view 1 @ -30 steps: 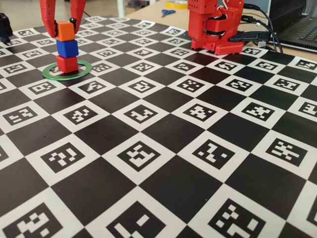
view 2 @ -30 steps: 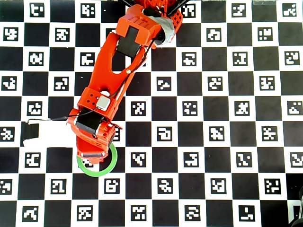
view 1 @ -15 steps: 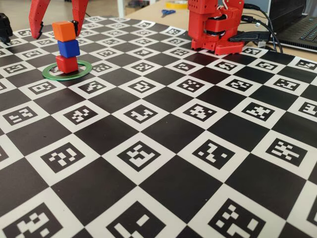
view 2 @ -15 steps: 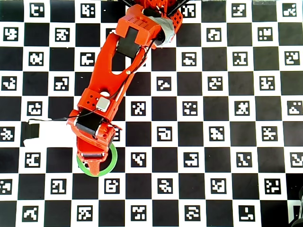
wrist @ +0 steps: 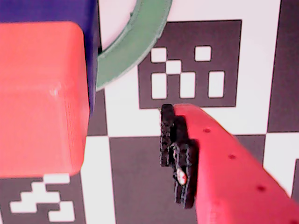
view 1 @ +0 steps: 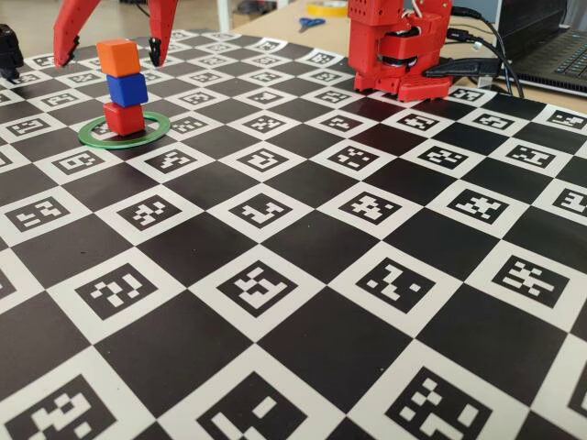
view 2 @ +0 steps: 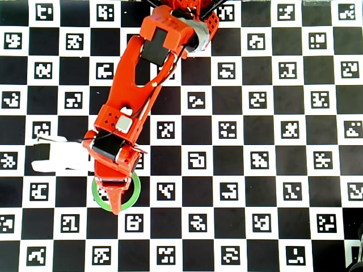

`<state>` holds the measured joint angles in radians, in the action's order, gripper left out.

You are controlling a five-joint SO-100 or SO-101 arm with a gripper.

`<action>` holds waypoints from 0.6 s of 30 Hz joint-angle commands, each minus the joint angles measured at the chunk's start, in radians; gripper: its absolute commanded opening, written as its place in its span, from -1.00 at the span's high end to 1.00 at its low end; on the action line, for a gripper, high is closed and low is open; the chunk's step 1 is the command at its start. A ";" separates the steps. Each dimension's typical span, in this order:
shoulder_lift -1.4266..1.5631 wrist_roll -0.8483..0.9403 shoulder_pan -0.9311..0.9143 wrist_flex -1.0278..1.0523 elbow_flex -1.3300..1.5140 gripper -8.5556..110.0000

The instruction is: Grab the red cube then put it in the green circle then put the blue cube on top and finally the orange cube on top

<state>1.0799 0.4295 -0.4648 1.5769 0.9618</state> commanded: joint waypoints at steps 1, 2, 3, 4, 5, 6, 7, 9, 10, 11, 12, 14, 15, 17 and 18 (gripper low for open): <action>0.212 0.002 -0.003 -0.008 0.021 -0.13; 0.238 0.003 -0.002 -0.008 0.040 -0.13; 0.264 0.006 0.000 -0.008 0.060 -0.13; 0.291 0.011 0.000 -0.008 0.080 -0.13; 0.319 0.018 0.002 -0.008 0.103 -0.13; 0.350 0.025 0.002 -0.012 0.130 -0.13; 0.379 0.035 0.002 -0.018 0.160 -0.13; 0.442 0.060 0.003 -0.034 0.227 -0.05; 0.474 0.071 0.005 -0.046 0.262 0.01; 0.505 0.081 0.005 -0.058 0.298 0.07; 0.531 0.094 0.005 -0.069 0.328 0.13; 0.589 0.123 0.006 -0.100 0.396 0.28; 0.618 0.135 0.008 -0.118 0.431 0.36; 0.673 0.164 0.008 -0.153 0.497 0.55; 0.703 0.179 0.008 -0.172 0.534 0.63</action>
<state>1.6107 0.5676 -0.4648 1.4573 1.4404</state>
